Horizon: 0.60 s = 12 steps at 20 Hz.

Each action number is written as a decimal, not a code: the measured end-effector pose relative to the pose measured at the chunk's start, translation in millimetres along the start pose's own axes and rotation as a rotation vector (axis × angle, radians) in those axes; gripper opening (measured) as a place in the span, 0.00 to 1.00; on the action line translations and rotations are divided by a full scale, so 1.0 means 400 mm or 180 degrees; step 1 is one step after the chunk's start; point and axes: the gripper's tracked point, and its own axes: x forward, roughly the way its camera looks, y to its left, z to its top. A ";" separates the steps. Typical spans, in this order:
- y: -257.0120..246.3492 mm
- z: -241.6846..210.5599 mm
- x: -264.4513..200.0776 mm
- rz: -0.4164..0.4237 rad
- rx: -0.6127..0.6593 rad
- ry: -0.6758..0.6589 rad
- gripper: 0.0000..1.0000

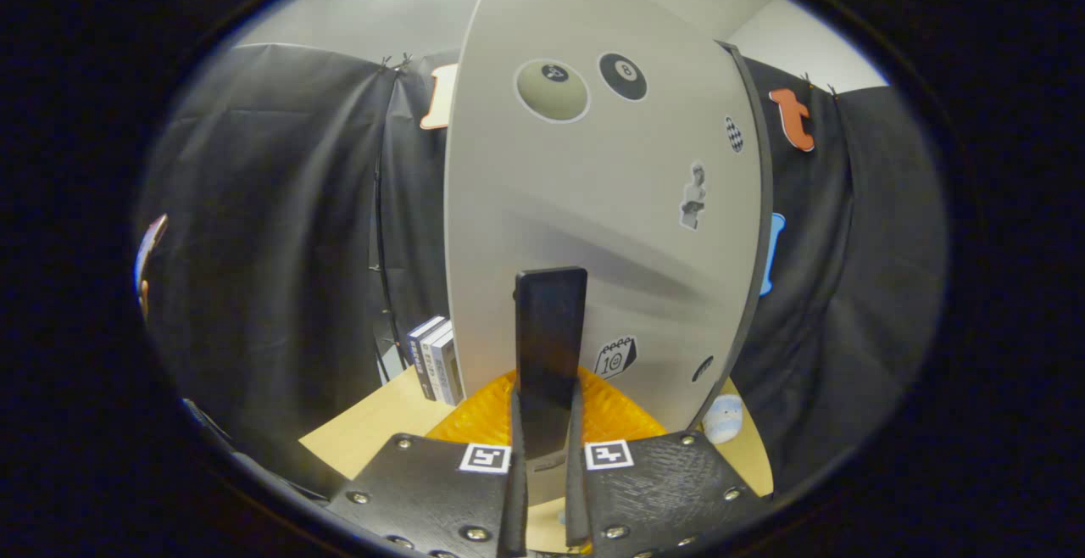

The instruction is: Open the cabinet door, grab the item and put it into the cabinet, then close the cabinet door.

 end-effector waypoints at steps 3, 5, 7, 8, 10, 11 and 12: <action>-0.049 -0.011 -0.037 -0.0014 0.0066 0.0018 0.18; -0.071 -0.018 -0.060 -0.0074 0.0116 0.0034 0.18; -0.084 -0.021 -0.067 -0.0157 0.0161 0.0036 0.17; -0.094 -0.020 -0.071 -0.0206 0.0193 0.0035 0.17; -0.111 -0.024 -0.087 -0.0314 0.0237 0.0037 0.17; -0.121 -0.024 -0.096 -0.0383 0.0264 0.0037 0.17; -0.134 -0.025 -0.105 -0.0453 0.0283 0.0041 0.17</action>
